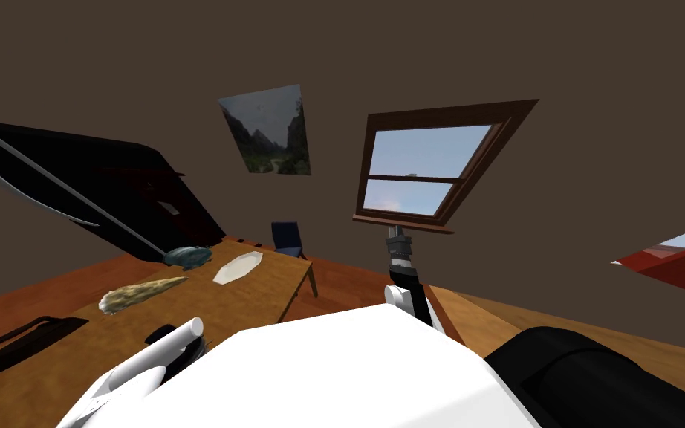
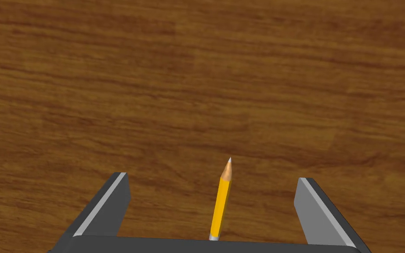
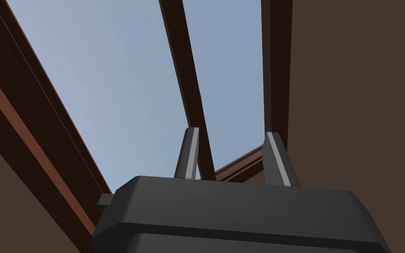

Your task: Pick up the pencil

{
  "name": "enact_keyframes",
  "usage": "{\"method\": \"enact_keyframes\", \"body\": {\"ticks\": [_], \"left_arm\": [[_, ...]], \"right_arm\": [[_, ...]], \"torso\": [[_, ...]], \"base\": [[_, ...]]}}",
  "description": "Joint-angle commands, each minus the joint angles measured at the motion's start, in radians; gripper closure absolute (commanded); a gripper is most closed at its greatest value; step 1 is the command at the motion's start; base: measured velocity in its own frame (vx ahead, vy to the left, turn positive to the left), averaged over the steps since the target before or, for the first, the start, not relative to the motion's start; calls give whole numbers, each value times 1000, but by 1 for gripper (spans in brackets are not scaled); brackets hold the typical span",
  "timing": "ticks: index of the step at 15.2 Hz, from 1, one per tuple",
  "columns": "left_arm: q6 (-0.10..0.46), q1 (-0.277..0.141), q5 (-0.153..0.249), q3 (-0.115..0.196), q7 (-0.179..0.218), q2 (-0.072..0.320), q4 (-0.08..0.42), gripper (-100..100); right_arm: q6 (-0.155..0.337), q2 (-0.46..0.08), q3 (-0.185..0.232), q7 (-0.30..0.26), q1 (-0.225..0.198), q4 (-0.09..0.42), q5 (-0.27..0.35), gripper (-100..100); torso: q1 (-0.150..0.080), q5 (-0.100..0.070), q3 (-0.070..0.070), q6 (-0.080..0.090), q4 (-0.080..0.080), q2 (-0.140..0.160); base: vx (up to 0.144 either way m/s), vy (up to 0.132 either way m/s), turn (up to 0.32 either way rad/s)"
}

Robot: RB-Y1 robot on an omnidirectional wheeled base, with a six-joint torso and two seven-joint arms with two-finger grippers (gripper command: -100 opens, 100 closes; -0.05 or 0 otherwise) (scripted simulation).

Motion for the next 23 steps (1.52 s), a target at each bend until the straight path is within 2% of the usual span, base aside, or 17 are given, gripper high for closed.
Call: {"method": "enact_keyframes", "body": {"ticks": [1, 3, 4, 5, 6, 8, 9, 10, 11, 12, 14, 15, 19, 20, 21, 22, 23], "left_arm": [[-12, 30, 27, -26, 14, 5, -16, -100], [-40, 86, 82, -81, 43, 16, -47, -100], [-40, 98, 90, -86, 43, 16, -47, -100], [-54, 127, 122, -116, 57, 22, -63, -100], [-54, 131, 122, -116, 57, 22, -63, -100], [-82, 191, 178, -170, 86, 33, -95, -100], [-82, 199, 185, -176, 86, 33, -95, -100], [-96, 227, 217, -206, 100, 39, -110, -100], [-96, 233, 217, -206, 100, 39, -110, -100], [-110, 267, 248, -236, 115, 44, -126, -100], [-101, 255, 235, -224, 109, 41, -126, -100], [-103, 259, 238, -227, 112, 41, -128, 100], [-103, 258, 237, -227, 112, 41, -128, 100], [-82, 208, 187, -177, 86, 33, -95, 100], [-82, 199, 185, -176, 86, 33, -95, 100], [-68, 169, 153, -146, 72, 27, -79, 100], [-68, 165, 153, -146, 72, 27, -79, 100]], "right_arm": [[0, 0, 0, 0, 0, 0, 0, 0], [0, 0, 0, 0, 0, 0, 0, 0], [0, 0, 0, 0, 0, 0, 0, 0], [0, 0, 0, 0, 0, 0, 0, 0], [0, 0, 0, 0, 0, 0, 0, 0], [0, 0, 0, 0, 0, 0, 0, 0], [0, 0, 0, 0, 0, 0, 0, 0], [0, 0, 0, 0, 0, 0, 0, 0], [0, 0, 0, 0, 0, 0, 0, 0], [0, 0, 0, 0, 0, 0, 0, 0], [0, 0, 0, 0, 0, 0, 0, 0], [0, 0, 0, 0, 0, 0, 0, 0], [0, 0, 0, 0, 0, 0, 0, 0], [0, 0, 0, 0, 0, 0, 0, 0], [0, 0, 0, 0, 0, 0, 0, 0], [0, 0, 0, 0, 0, 0, 0, 0], [0, 0, 0, 0, 0, 0, 0, 0]], "torso": [[0, 0, 0, 0, 0, 0], [0, 0, 0, 0, 0, 0], [1, 0, -1, 0, 0, -1], [1, 0, -1, 0, 0, -1], [0, 0, 0, 0, 0, -1], [0, 0, 0, 0, 0, 0], [0, 0, 0, 0, 0, 0], [0, 0, -1, 0, 0, -1], [0, 0, -1, 0, 0, -1], [0, 0, 0, 0, 0, -1], [0, 0, 0, 0, 0, 0], [0, 0, 0, 0, 0, 1], [-1, 0, 2, 0, 1, 3], [-1, 0, 2, 0, 1, 4], [-2, 0, 3, 0, 1, 5], [-3, -1, 4, 0, 1, 7], [-3, -1, 5, 0, 2, 9]], "base": [[66, 13, -6], [72, 22, -19], [68, 24, -17], [65, 11, -19], [58, 6, -9], [62, 15, -15], [74, 15, -16], [73, 17, -18], [64, 19, -9], [61, 18, -12], [40, 13, -4], [11, 3, 0], [1, 0, 0], [-49, -18, 19], [-81, -26, 23], [-89, -26, 25], [-76, -20, 14]]}}
